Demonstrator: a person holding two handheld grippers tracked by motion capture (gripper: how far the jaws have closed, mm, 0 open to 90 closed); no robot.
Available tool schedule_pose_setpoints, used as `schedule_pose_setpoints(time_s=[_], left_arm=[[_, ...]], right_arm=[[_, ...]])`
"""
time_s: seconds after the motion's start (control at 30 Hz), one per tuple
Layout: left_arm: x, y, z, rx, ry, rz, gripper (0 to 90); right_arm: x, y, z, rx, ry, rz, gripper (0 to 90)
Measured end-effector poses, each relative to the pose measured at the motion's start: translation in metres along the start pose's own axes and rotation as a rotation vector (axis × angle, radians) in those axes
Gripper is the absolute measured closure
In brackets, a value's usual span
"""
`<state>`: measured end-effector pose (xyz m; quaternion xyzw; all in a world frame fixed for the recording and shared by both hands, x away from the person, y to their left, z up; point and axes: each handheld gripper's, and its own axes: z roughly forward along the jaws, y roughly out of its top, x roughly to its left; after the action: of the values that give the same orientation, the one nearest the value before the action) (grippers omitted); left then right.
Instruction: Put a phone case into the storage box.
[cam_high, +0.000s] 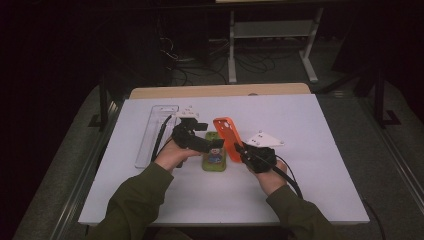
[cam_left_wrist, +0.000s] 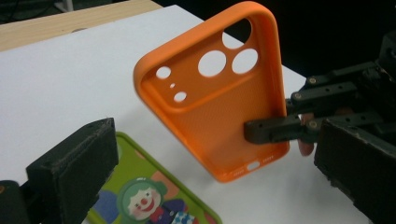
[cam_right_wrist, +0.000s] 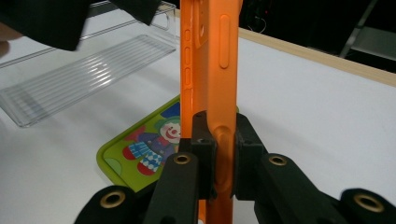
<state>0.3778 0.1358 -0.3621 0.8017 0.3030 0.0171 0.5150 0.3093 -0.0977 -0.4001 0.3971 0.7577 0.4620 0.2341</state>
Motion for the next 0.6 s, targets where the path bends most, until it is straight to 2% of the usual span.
schedule_pose_setpoints(time_s=[0.13, 0.33, 0.6], left_arm=[[0.000, 0.002, 0.005, -0.009, -0.009, 0.011, 0.0], [-0.001, 0.005, 0.013, -0.034, -0.020, -0.014, 0.0], [-0.003, 0.007, 0.023, -0.038, -0.024, -0.023, 0.0]], right_arm=[[0.001, 0.000, 0.000, -0.003, 0.006, -0.004, 80.8], [0.002, 0.001, -0.001, -0.008, 0.007, -0.003, 80.8], [0.003, 0.001, -0.002, -0.018, 0.015, -0.002, 80.8]])
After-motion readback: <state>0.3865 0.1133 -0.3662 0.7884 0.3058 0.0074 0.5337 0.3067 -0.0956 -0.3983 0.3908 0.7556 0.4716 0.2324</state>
